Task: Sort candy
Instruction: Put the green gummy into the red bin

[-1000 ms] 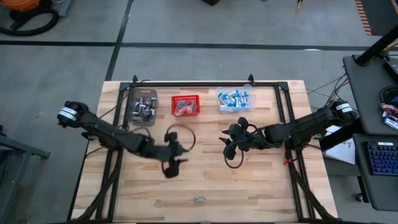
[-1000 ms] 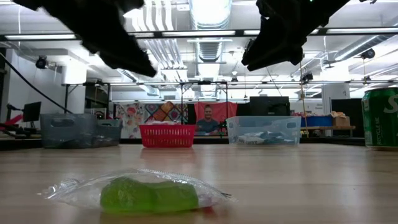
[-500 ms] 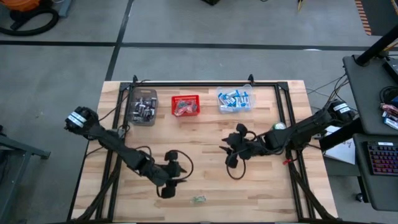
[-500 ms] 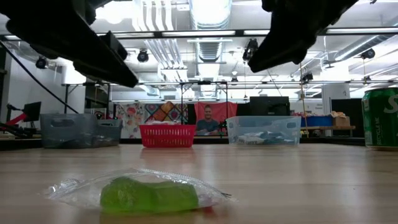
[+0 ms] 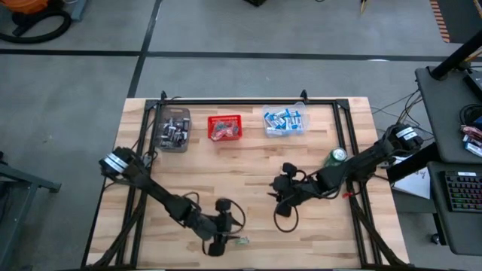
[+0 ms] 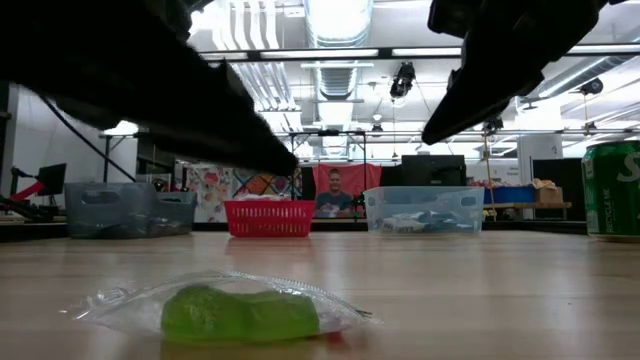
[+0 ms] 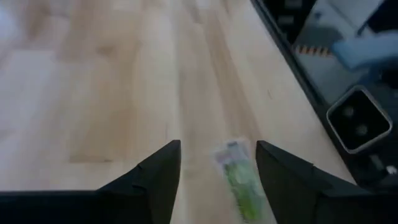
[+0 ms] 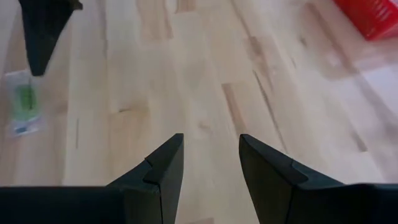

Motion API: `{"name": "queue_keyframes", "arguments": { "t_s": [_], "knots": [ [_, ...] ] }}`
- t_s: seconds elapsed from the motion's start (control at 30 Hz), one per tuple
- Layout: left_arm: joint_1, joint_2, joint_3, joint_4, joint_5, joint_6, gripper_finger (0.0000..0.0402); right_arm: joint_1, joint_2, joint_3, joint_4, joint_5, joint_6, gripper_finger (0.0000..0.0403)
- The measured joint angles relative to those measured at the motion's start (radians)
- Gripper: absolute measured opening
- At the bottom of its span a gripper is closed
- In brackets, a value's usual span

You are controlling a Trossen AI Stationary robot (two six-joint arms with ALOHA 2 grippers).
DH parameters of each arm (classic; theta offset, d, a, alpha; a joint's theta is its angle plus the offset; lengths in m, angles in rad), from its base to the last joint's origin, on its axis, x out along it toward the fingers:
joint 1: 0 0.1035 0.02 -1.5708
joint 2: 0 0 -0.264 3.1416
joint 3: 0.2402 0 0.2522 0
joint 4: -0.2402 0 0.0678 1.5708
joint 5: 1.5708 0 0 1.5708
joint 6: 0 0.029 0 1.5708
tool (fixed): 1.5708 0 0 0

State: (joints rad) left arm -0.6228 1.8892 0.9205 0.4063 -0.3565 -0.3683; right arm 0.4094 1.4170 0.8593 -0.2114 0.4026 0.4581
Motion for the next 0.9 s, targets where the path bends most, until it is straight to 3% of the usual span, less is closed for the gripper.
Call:
{"name": "queue_keyframes", "arguments": {
  "t_s": [0.2, 0.43, 0.6, 0.7, 0.9],
  "knots": [
    [-0.018, 0.078, 0.152, -0.258, 0.008, -0.011, 0.0229, 0.017, -0.001, 0.000, 0.001, -0.018, 0.003, 0.0148],
    [-0.022, 0.101, 0.192, -0.297, 0.034, -0.050, 0.0234, 0.025, -0.001, 0.000, 0.001, -0.018, 0.002, 0.0148],
    [-0.022, 0.104, 0.157, -0.313, 0.113, -0.171, 0.0220, 0.025, -0.001, 0.000, 0.001, -0.018, -0.013, 0.0148],
    [-0.022, 0.107, 0.150, -0.305, 0.110, -0.193, 0.0205, 0.025, -0.001, 0.000, 0.001, -0.018, -0.024, 0.0148],
    [-0.021, 0.110, 0.149, -0.304, 0.098, -0.195, 0.0141, 0.025, -0.002, 0.000, 0.002, -0.018, -0.025, 0.0148]
  ]
}}
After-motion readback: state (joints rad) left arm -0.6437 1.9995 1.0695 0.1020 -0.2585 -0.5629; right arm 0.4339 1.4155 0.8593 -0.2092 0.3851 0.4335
